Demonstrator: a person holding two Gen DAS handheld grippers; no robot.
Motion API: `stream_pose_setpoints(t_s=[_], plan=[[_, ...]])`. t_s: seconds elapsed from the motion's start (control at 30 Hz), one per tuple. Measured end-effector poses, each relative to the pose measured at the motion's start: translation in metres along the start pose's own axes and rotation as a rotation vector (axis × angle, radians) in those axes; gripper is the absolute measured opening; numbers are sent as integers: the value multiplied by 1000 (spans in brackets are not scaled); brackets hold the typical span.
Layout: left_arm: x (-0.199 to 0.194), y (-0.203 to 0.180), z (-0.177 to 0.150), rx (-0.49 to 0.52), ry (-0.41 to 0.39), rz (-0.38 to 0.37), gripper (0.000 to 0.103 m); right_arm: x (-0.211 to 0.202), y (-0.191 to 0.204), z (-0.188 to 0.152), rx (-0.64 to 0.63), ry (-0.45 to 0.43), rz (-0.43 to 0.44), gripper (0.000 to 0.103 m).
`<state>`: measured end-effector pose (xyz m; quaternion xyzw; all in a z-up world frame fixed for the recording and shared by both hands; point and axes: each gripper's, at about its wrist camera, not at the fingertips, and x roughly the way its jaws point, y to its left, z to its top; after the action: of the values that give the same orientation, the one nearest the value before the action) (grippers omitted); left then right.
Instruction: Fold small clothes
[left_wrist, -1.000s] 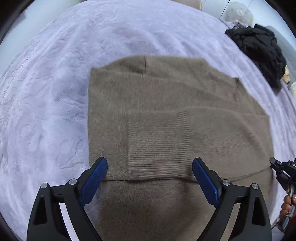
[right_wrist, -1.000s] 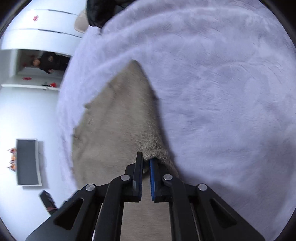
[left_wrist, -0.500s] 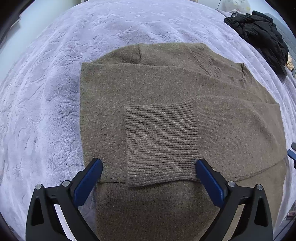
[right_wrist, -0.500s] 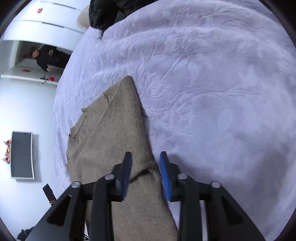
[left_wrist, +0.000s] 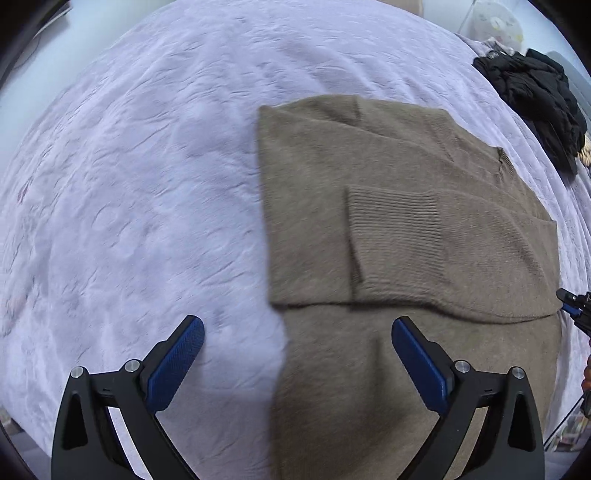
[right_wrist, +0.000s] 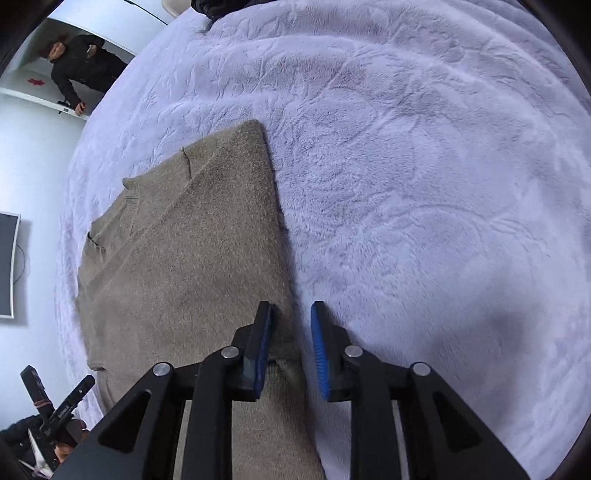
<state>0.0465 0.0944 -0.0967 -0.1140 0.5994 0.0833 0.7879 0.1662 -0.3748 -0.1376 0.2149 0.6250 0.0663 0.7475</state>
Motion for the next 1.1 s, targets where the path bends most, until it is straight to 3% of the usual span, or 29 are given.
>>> stream_pose_setpoints(t_s=[0.27, 0.4, 0.5, 0.53, 0.57, 0.63, 0.7, 0.77, 0.87, 1.0, 1.03, 1.07, 1.1], plan=[[7, 14, 10, -5, 7, -70, 101, -9, 11, -24, -38, 5, -28, 33], [8, 4, 25, 13, -18, -152, 101, -10, 13, -26, -49, -2, -20, 33], [23, -1, 35, 34, 29, -204, 101, -5, 13, -18, -47, 2, 2, 37], [28, -1, 38, 34, 44, -217, 95, 1, 13, -13, -33, 16, 24, 40], [32, -1, 39, 31, 55, -225, 83, 5, 6, -10, -14, 39, 49, 46], [36, -1, 41, 16, 69, -248, 68, 12, 2, -5, 17, 70, 82, 46], [33, 6, 37, 8, 48, -220, 67, 14, 4, -3, -26, 65, 49, 35], [35, 7, 35, 1, 44, -214, 67, 19, 1, -2, -40, 80, 31, 34], [24, 6, 31, 5, 20, -162, 68, 16, -4, -2, 9, 70, 55, 37], [10, 4, 22, 43, 16, -88, 68, 1, 2, -9, -9, 55, 22, 44], [8, 3, 20, 47, 15, -79, 71, -3, 2, -10, -11, 54, 13, 45], [5, 2, 18, 47, 16, -70, 84, -6, 4, -11, -14, 57, 3, 47], [1, 3, 14, 44, 12, -61, 90, -9, 5, -13, -17, 54, -7, 48]])
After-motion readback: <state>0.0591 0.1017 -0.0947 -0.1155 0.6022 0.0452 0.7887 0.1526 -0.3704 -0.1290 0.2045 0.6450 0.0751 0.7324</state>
